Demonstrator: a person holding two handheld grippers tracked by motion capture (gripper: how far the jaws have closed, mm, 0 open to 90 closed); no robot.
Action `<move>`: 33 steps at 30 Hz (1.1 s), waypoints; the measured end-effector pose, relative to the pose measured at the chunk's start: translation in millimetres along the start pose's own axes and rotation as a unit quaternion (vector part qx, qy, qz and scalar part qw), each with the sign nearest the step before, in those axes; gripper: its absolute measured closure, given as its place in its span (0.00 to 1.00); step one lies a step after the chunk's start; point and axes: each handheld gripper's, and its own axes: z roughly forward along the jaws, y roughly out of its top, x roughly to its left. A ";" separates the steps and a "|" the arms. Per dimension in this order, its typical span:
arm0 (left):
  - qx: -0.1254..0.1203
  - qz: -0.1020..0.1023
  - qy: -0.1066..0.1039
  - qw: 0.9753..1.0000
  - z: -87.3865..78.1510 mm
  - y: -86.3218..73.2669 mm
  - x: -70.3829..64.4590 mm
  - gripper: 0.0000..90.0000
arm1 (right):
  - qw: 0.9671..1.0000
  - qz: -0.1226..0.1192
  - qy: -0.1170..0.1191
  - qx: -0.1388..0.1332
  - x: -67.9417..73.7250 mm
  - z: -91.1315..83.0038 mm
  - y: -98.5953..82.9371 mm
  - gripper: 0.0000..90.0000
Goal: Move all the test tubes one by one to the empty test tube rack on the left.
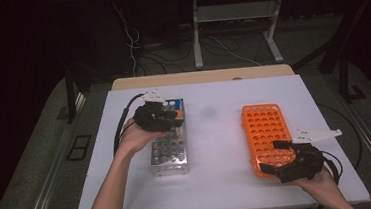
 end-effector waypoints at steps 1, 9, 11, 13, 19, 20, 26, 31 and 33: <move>-0.003 -0.003 0.000 1.000 -1.8 -0.7 -0.9 0.57 | 1.000 0.001 0.000 -0.001 -0.2 0.0 -0.2 0.00; -0.036 -0.032 0.004 0.999 -22.1 -9.7 -11.6 0.33 | 1.000 0.006 -0.004 -0.001 -2.6 0.2 -2.4 0.00; -0.053 -0.043 0.002 0.998 -28.1 -16.4 -16.1 0.23 | 1.000 0.005 -0.006 -0.002 -3.1 0.5 -3.3 0.00; -0.058 -0.050 0.007 0.997 -32.2 -23.8 -21.3 0.14 | 1.000 0.007 -0.005 -0.002 -2.8 0.6 -4.1 0.00; -0.072 -0.064 0.023 0.995 -42.8 -46.1 -35.5 0.00 | 1.000 0.005 -0.001 0.000 -0.5 3.8 -6.6 0.00; -0.075 -0.066 0.022 0.995 -44.1 -50.4 -38.3 0.00 | 1.000 0.007 0.000 0.001 0.2 4.2 -6.9 0.00; -0.098 -0.072 0.027 0.992 -51.3 -78.2 -56.6 0.00 | 1.000 0.009 0.002 0.003 1.6 5.7 -10.4 0.00; -0.106 -0.073 0.026 0.991 -52.3 -95.5 -68.1 0.00 | 1.000 0.012 0.001 0.000 0.7 4.8 -13.7 0.00; -0.109 -0.072 0.024 0.991 -51.5 -100.4 -72.3 0.00 | 1.000 0.013 -0.001 -0.001 0.4 3.9 -14.4 0.00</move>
